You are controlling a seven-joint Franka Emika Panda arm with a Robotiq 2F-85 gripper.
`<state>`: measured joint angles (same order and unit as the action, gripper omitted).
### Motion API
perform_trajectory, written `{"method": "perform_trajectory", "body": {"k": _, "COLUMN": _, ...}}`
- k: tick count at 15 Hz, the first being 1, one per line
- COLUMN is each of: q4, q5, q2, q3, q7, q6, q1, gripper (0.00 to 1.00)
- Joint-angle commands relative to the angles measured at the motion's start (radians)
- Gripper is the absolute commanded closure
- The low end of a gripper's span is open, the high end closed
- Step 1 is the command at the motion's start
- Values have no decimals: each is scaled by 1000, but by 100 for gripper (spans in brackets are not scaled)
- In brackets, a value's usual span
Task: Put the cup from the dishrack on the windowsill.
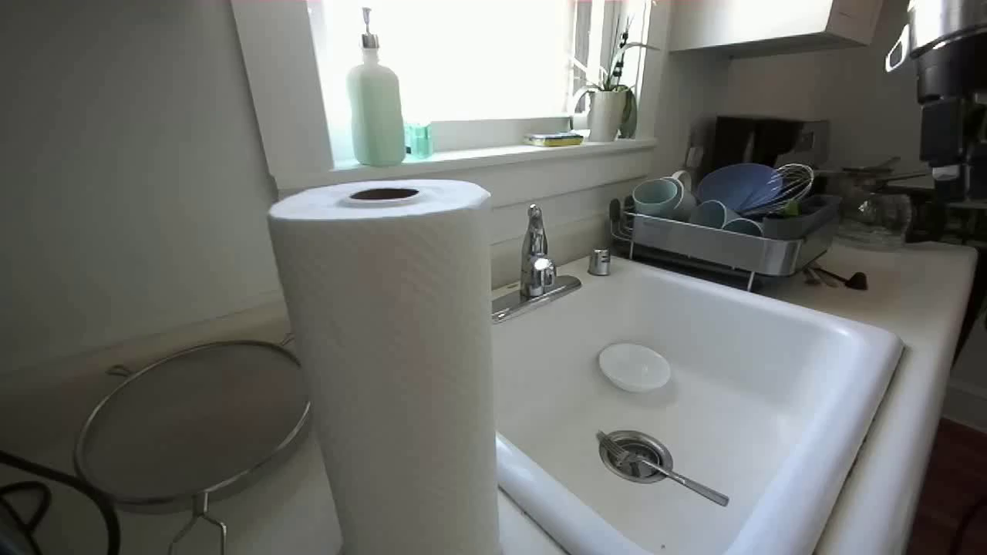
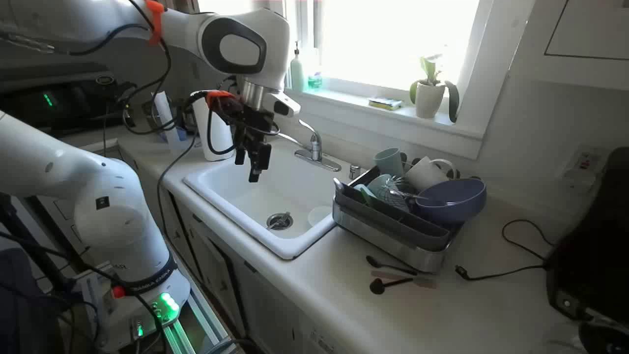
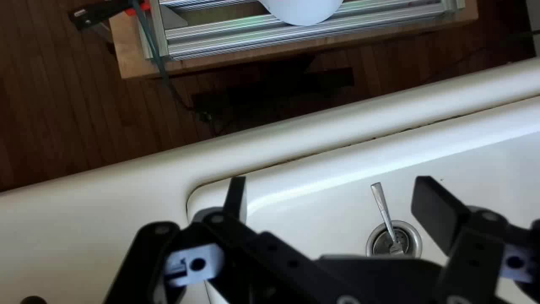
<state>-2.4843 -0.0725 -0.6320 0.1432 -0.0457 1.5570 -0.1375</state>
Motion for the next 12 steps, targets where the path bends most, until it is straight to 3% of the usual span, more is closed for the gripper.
{"method": "perform_trajectory", "body": {"k": 1, "q4": 1, "q5": 0, "q2": 1, "q3": 0, "q7": 0, "q6": -1, "q1": -1, "gripper": 0}}
{"method": "perform_trajectory", "body": {"k": 6, "q4": 1, "q5": 0, "q2": 1, "q3": 0, "q7": 0, "q6": -1, "q1": -1, "gripper": 0}}
{"method": "perform_trajectory", "body": {"k": 12, "q4": 65, "q5": -110, "q2": 122, "q3": -91, "q7": 116, "q6": 366, "q1": -1, "gripper": 0}}
